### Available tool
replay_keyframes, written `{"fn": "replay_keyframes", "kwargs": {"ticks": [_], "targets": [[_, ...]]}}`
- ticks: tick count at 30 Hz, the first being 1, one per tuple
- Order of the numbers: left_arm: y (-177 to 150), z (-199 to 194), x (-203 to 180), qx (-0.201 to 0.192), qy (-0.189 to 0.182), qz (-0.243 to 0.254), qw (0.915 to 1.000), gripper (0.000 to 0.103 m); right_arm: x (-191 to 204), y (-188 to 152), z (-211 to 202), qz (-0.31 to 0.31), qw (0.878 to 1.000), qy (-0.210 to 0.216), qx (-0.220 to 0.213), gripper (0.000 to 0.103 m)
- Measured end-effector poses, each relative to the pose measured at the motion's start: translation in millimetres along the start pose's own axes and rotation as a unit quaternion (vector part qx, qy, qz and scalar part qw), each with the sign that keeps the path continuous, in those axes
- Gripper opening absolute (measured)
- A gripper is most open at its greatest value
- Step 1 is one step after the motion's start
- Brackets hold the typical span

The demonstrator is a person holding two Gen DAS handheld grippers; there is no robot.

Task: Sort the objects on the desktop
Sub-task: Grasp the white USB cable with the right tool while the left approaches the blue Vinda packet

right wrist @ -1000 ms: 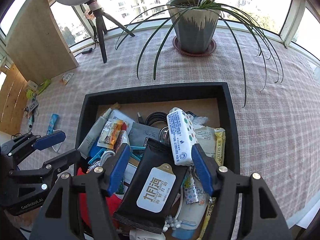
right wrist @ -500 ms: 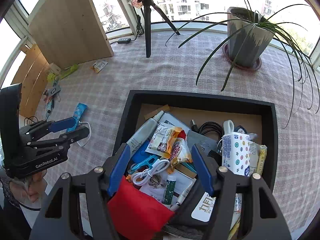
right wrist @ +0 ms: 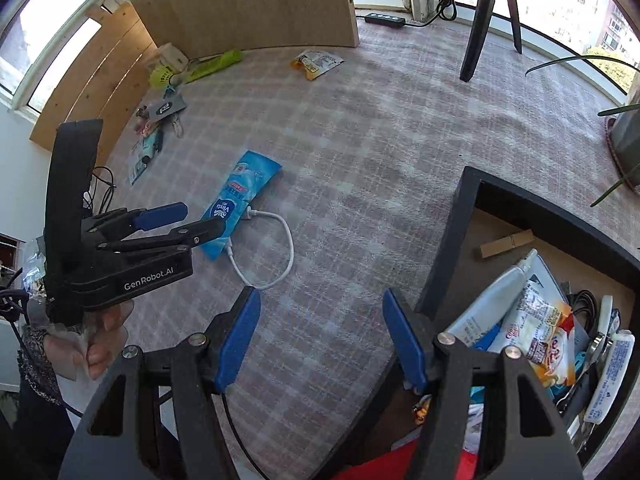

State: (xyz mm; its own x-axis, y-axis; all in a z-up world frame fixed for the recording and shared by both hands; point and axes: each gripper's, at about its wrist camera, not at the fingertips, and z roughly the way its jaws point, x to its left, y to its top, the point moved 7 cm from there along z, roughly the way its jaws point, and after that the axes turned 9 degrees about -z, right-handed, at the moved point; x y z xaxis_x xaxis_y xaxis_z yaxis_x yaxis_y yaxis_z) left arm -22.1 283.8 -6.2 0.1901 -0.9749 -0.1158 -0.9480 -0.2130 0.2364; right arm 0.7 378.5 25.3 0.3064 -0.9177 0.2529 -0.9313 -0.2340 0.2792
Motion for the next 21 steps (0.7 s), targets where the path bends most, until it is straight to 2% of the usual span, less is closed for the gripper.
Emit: {"fn": "replay_keyframes", "kwargs": {"ticks": [5, 9, 11, 15, 21], "targets": [[-1.0, 10.3, 3.1, 0.006, -0.004, 0.000, 1.0000, 0.060, 13.5, 3.7, 40.4, 0.013, 0.999, 0.015, 0.035, 0.063], [1.3, 20.0, 0.7, 0.010, 0.001, 0.006, 0.9999, 0.061, 9.9, 2.7, 58.4, 0.044, 0.998, 0.020, 0.045, 0.061], [3.8, 26.8, 2.3, 0.006, 0.015, 0.011, 0.9998, 0.061, 7.7, 0.4, 66.6, 0.061, 0.996, 0.027, 0.052, 0.052], [6.2, 36.6, 9.8, 0.011, 0.017, -0.003, 0.9998, 0.061, 11.4, -1.8, 79.8, 0.080, 0.994, 0.038, 0.058, 0.046], [9.1, 34.4, 29.3, 0.003, 0.017, -0.023, 0.9996, 0.061, 25.2, 6.4, 90.2, 0.048, 0.997, -0.002, 0.057, 0.039]]}}
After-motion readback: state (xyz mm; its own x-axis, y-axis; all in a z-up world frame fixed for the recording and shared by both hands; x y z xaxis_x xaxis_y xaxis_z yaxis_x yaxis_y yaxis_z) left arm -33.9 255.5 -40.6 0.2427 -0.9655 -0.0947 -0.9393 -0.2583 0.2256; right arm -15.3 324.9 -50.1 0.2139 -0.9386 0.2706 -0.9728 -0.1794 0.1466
